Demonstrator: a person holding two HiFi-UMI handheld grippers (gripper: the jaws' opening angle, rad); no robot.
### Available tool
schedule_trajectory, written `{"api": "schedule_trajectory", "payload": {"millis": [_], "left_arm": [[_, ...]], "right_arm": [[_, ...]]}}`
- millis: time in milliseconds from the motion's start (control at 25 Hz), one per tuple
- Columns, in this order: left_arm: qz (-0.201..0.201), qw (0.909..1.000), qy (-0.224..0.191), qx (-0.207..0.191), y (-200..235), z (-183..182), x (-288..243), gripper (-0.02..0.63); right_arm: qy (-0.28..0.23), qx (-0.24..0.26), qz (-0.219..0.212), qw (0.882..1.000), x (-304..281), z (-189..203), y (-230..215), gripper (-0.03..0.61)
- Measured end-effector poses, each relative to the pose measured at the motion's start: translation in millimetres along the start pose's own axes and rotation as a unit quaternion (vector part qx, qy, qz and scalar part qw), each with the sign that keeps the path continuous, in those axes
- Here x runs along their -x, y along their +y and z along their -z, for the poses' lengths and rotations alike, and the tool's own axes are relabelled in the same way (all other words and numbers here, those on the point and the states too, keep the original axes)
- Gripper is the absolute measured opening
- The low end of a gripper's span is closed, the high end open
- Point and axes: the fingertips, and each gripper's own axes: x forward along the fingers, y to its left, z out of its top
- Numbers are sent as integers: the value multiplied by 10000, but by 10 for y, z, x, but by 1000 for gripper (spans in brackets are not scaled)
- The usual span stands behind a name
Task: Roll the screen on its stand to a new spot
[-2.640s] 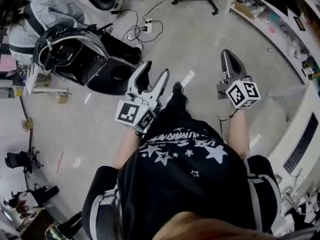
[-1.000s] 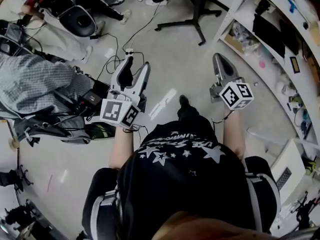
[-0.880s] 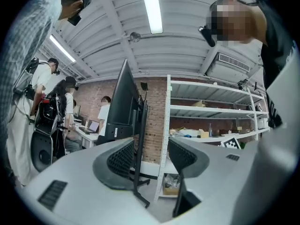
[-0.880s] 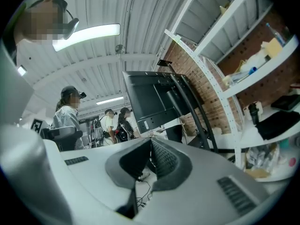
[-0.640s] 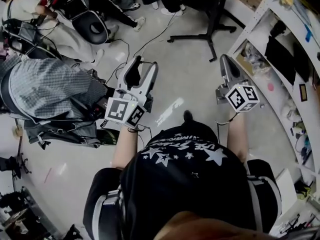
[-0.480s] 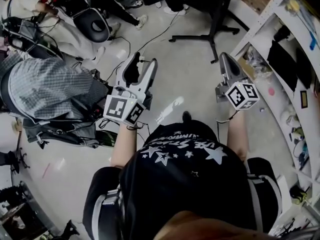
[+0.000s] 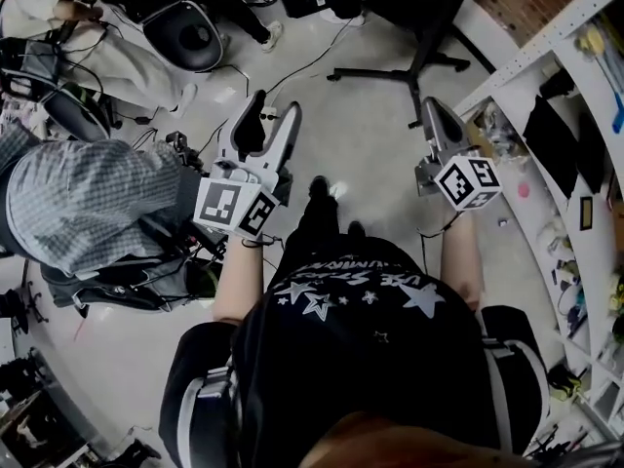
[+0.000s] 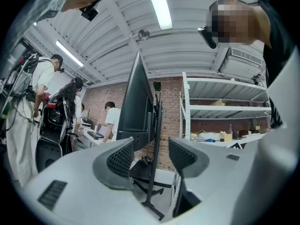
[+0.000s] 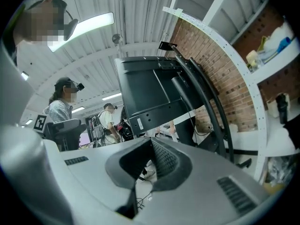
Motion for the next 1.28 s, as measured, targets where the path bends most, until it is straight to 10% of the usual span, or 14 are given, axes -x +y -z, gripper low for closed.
{"api": "schedule_trajectory", "payload": {"millis": [840, 1280], "left_arm": [[790, 9956, -491, -92, 1117, -397, -1849, 253], [1412, 9881, -586, -150, 1295, -743, -2342, 353]], "right_arm": [[-505, 212, 652, 9964, -1385, -447, -404, 8], [-507, 168, 893, 9946, -1780, -292, -234, 8]]}}
